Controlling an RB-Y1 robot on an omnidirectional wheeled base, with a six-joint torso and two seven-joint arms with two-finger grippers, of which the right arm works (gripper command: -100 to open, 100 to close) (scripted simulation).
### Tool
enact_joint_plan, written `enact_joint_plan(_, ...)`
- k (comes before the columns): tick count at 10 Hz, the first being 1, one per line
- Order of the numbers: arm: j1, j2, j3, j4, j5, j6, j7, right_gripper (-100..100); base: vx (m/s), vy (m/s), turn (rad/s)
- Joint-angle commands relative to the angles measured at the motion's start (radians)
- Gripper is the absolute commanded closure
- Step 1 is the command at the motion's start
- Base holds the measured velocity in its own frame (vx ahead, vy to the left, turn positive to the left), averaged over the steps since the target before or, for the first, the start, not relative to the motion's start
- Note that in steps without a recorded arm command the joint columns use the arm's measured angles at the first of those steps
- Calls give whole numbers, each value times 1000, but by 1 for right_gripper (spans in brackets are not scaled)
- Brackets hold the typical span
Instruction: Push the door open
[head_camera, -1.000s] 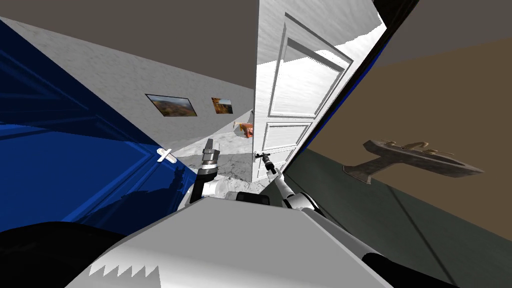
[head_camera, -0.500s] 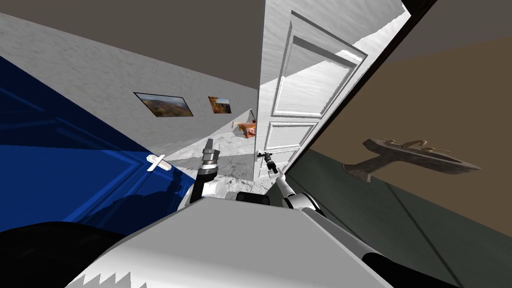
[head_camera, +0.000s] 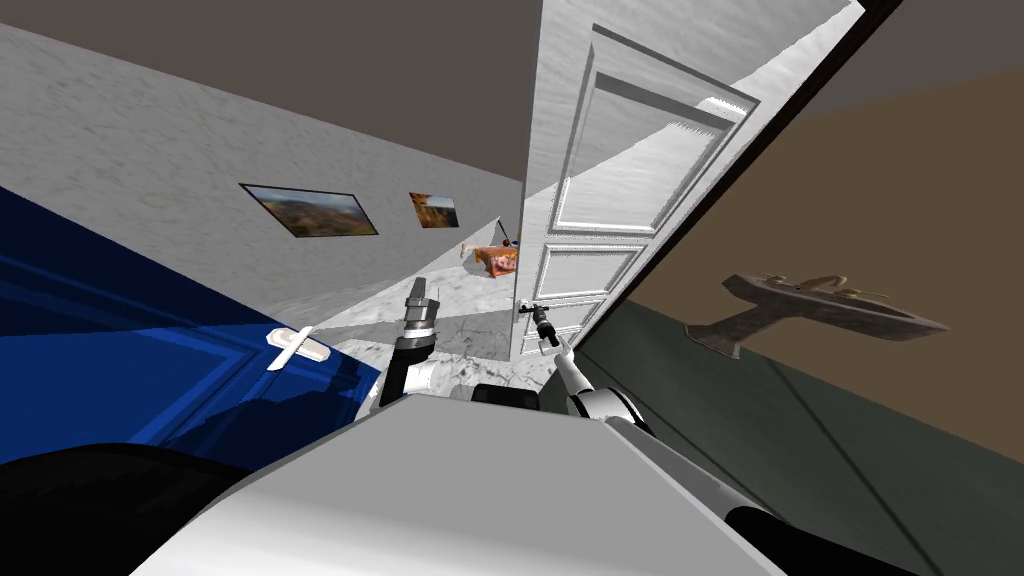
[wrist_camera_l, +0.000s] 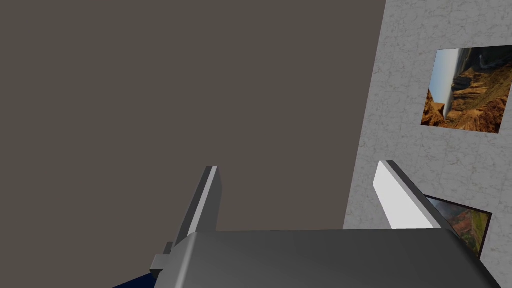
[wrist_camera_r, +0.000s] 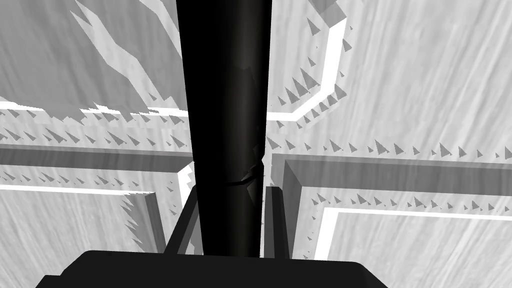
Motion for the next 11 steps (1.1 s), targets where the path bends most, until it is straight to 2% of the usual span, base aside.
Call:
enact_joint_plan(1, -10, 7, -17, 19, -4, -11, 12, 100, 96, 175, -64)
enact_joint_plan(2, -4, -1, -13, 10, -3, -4, 6, 100, 49, 67, -52)
enact_joint_plan(3, -4, -8, -32, 13, -8, -5, 14, 100, 102, 64, -54)
enact_joint_plan(11, 1, -26, -107, 21, -29, -6, 46, 100, 161, 110, -49)
